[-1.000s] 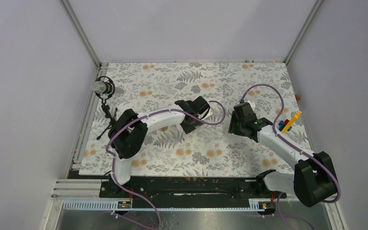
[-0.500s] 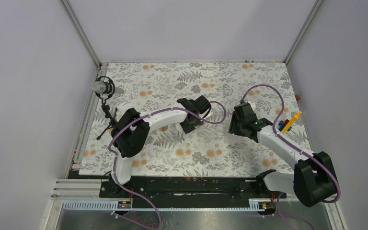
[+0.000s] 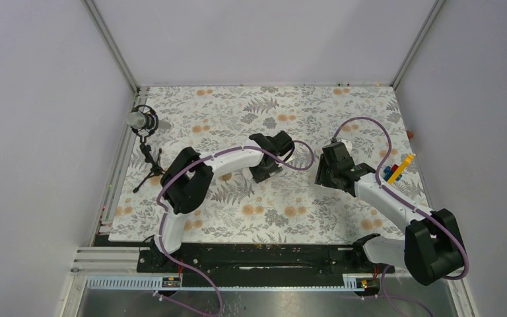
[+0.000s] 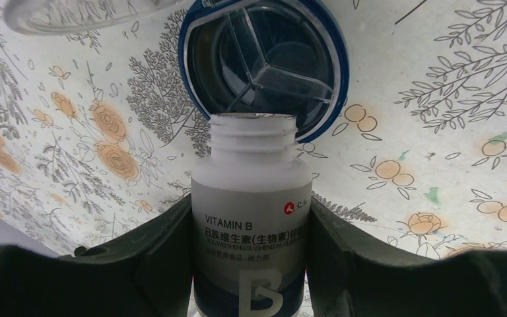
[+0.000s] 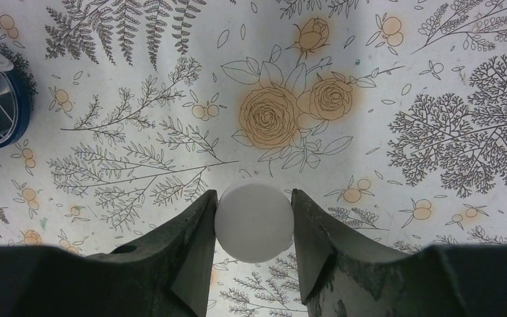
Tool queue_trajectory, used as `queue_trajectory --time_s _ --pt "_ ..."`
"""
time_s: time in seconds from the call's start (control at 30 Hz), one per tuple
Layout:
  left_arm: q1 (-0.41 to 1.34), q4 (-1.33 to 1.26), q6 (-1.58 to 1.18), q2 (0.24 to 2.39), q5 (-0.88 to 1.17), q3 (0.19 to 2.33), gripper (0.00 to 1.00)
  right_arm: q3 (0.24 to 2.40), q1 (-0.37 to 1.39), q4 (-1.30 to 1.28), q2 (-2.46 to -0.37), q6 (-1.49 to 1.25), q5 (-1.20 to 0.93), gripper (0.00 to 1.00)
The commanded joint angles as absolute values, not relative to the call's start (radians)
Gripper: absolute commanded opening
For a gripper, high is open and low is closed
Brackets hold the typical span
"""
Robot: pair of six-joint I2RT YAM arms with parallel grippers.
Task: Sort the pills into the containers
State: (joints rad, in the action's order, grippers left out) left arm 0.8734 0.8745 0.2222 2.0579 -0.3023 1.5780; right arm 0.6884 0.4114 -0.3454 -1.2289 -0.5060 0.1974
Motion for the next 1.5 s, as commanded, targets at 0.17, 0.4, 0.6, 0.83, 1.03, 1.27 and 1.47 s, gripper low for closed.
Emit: queue_trajectory --time_s 0.17,0.4,0.6,0.83,1.03,1.27,1.47 --pt "0.894 0.943 0.262 2.087 -0.381 1.659 0.00 0.687 0.402 -0.311 -1.236 -0.507 0.202 0.26" --pt "0.900 0.953 0.269 2.091 -0.387 1.660 0.00 0.682 0.402 -0.311 -1.233 -0.506 0.204 0.26" --pt "0.908 0.978 0.267 2.107 -0.421 1.677 0.00 0.680 0.402 -0.308 -1.233 -0.508 0.204 0.26" --pt "0.907 0.974 0.261 2.093 -0.416 1.674 0.00 0.678 0.401 -0.306 -1.232 -0.506 0.203 0.26" --pt "0.907 0.937 0.257 2.054 -0.408 1.634 0.00 0.679 0.400 -0.307 -1.232 -0.506 0.204 0.26" --pt "0.908 0.923 0.255 2.000 -0.400 1.597 0.00 0.677 0.400 -0.303 -1.233 -0.507 0.201 0.26" --pt "0.910 0.929 0.251 1.993 -0.399 1.595 0.00 0.675 0.399 -0.303 -1.230 -0.508 0.200 0.26"
